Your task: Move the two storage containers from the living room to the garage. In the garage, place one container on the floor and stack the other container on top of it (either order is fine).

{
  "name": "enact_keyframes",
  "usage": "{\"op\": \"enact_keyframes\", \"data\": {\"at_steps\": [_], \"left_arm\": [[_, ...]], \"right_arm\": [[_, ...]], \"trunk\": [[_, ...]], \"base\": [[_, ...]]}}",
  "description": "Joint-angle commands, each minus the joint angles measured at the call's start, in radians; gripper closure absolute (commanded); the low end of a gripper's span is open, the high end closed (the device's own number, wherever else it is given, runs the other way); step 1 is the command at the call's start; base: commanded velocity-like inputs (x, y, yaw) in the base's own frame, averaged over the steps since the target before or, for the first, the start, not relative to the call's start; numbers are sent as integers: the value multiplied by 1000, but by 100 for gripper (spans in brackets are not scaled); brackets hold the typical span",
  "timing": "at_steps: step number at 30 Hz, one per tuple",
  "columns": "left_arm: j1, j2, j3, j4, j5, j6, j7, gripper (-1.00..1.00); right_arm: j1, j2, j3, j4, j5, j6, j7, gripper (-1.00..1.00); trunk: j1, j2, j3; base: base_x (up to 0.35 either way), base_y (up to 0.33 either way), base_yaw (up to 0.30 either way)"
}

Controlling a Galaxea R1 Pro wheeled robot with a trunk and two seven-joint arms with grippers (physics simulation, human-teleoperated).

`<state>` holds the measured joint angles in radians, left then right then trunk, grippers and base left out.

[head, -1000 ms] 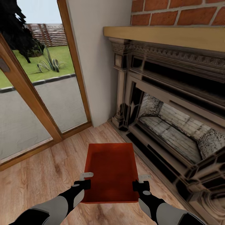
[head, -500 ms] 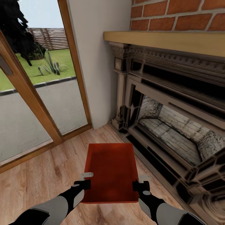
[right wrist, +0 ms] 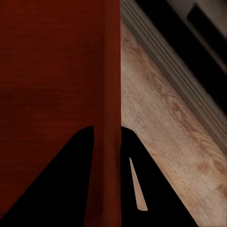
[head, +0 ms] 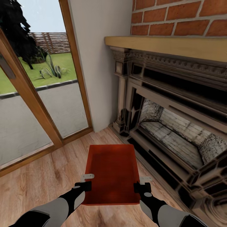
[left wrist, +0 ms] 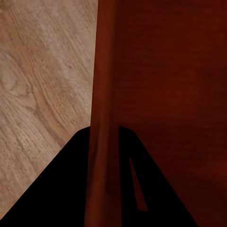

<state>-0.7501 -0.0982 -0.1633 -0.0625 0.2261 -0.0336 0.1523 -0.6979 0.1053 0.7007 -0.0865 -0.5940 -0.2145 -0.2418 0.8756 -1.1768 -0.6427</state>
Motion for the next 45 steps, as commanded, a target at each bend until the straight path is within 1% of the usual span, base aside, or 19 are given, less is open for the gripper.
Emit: {"op": "enact_keyframes", "data": {"at_steps": [1,11,16,18,23,40,45], "left_arm": [[-2,0,37,-10,-1,-12,6,100],[-2,0,37,-10,-2,-12,6,100],[-2,0,38,-10,-1,-11,6,100],[-2,0,39,-10,-1,-11,11,100],[-2,-1,39,-9,1,-11,74,100],[-2,0,39,-8,1,-12,80,100],[-2,0,39,-8,1,-12,76,100]], "right_arm": [[0,0,25,2,-22,0,4,100],[0,0,25,2,-21,0,5,100],[0,-1,25,2,-21,0,7,100],[0,-1,25,2,-22,0,7,100],[0,-1,24,2,-22,0,7,100],[0,-1,25,2,-21,1,7,100],[0,-1,25,2,-22,1,6,100]], "trunk": [[0,0,1],[0,0,16],[0,0,18],[0,0,18],[0,0,18],[0,0,18],[0,0,21]], "base": [[0,0,0],[0,0,0],[-56,0,0],[-271,0,0],[-331,0,0],[-331,0,0],[-135,0,0]]}}
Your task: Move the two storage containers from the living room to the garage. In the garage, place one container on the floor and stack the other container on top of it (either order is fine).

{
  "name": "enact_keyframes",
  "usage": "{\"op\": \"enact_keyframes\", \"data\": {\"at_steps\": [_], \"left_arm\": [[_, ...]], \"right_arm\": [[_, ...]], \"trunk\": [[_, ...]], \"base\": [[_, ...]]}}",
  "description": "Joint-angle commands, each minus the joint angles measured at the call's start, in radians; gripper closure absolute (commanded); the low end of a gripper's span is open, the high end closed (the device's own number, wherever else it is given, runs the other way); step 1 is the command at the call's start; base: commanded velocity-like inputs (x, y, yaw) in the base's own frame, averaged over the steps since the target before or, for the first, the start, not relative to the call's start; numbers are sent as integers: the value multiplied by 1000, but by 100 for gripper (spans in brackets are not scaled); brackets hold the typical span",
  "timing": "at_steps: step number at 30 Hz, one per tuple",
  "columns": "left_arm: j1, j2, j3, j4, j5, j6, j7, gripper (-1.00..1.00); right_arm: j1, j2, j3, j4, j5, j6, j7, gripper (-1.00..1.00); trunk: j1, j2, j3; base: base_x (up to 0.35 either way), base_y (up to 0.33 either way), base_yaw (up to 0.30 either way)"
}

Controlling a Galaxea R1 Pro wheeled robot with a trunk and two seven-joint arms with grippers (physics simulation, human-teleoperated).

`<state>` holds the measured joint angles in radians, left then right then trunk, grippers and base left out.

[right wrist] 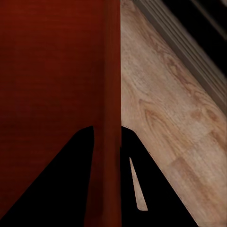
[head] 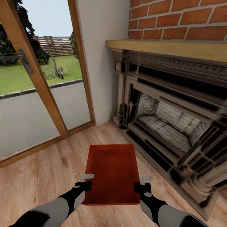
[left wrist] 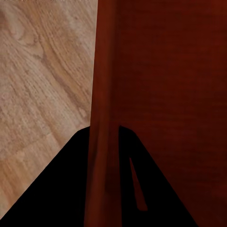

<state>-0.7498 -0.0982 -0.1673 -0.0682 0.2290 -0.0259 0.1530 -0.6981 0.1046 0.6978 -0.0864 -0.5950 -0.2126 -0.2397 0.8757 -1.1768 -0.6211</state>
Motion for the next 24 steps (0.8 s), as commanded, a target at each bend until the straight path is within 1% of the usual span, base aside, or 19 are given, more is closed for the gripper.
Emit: {"op": "enact_keyframes", "data": {"at_steps": [1,24], "left_arm": [[-2,0,43,-2,-2,-20,74,100],[-2,0,42,2,-2,-19,67,100]], "right_arm": [[0,0,28,2,-21,-1,4,100],[0,1,28,2,-22,-1,3,100]], "trunk": [[0,0,1],[0,0,36]], "base": [[-20,0,0],[-1,0,0]]}}
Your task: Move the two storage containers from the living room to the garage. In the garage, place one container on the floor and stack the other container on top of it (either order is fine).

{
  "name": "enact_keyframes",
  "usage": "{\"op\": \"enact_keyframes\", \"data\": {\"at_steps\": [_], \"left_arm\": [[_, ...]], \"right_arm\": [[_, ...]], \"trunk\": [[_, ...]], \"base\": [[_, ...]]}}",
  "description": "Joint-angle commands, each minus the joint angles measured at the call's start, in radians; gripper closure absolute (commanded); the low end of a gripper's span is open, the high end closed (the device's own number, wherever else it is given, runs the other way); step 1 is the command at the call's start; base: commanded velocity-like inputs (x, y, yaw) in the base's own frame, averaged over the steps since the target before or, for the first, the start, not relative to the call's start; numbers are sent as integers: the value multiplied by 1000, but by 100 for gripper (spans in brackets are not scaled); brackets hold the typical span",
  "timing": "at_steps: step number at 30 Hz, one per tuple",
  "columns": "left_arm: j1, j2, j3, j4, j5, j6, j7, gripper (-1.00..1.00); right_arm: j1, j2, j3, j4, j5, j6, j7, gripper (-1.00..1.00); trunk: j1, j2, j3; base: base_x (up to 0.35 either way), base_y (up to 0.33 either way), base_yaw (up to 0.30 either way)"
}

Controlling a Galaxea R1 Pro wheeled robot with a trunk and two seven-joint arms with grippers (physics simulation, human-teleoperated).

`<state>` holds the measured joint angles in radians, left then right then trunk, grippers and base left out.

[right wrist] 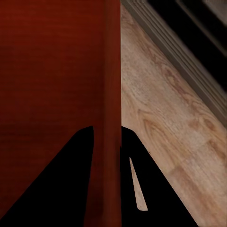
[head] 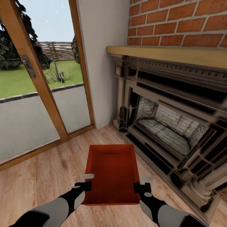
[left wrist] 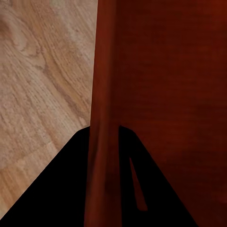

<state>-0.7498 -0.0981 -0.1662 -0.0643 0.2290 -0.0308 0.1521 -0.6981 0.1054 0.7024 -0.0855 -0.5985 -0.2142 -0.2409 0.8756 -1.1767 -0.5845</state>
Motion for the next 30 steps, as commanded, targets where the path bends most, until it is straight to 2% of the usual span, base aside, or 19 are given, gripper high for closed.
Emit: {"op": "enact_keyframes", "data": {"at_steps": [1,30], "left_arm": [[-2,0,40,-2,-2,-14,67,100],[-2,3,40,-2,-2,-14,67,100]], "right_arm": [[0,-1,23,1,-18,1,5,100],[0,-1,23,1,-15,-2,5,100]], "trunk": [[0,-1,1],[0,-1,46]], "base": [[0,0,0],[0,0,0]]}}
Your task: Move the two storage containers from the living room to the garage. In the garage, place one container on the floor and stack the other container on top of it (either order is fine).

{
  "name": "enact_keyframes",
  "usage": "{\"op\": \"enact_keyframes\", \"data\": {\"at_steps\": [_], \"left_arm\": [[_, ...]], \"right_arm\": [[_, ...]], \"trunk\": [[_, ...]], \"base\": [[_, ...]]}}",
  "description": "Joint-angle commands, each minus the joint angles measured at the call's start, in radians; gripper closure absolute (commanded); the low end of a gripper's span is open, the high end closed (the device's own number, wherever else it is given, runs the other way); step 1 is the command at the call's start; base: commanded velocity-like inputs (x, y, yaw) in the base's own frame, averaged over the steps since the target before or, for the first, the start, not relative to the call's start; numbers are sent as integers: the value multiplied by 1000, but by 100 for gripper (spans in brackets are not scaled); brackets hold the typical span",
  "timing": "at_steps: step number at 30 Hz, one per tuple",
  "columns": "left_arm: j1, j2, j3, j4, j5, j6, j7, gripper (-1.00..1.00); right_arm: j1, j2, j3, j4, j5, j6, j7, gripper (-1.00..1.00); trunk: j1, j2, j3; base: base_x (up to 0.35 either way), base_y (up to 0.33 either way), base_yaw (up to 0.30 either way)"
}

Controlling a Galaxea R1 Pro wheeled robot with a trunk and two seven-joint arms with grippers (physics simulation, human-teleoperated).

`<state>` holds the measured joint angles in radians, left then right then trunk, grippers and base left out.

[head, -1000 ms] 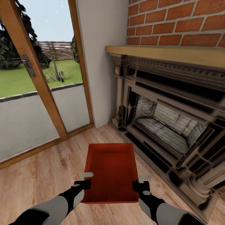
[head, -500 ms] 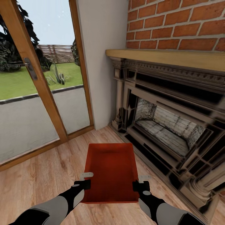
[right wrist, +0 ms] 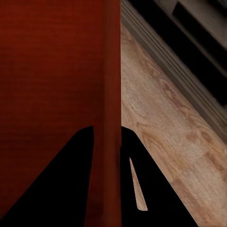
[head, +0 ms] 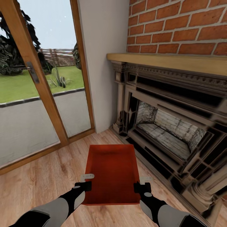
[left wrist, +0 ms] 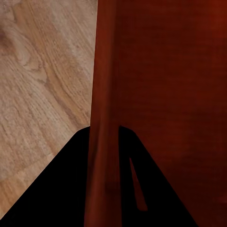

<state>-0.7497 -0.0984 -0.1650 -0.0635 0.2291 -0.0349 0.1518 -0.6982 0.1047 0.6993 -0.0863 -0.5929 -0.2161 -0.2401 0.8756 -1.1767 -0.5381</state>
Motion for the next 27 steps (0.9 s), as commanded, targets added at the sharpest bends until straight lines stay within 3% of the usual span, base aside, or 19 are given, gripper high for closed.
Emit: {"op": "enact_keyframes", "data": {"at_steps": [1,27], "left_arm": [[-2,3,39,-2,-2,-10,68,100],[-2,3,39,0,-2,-10,68,100]], "right_arm": [[0,0,26,2,-21,0,3,100],[0,0,26,2,-21,0,3,100]], "trunk": [[0,-1,1],[0,-1,41]], "base": [[0,0,0],[0,0,0]]}}
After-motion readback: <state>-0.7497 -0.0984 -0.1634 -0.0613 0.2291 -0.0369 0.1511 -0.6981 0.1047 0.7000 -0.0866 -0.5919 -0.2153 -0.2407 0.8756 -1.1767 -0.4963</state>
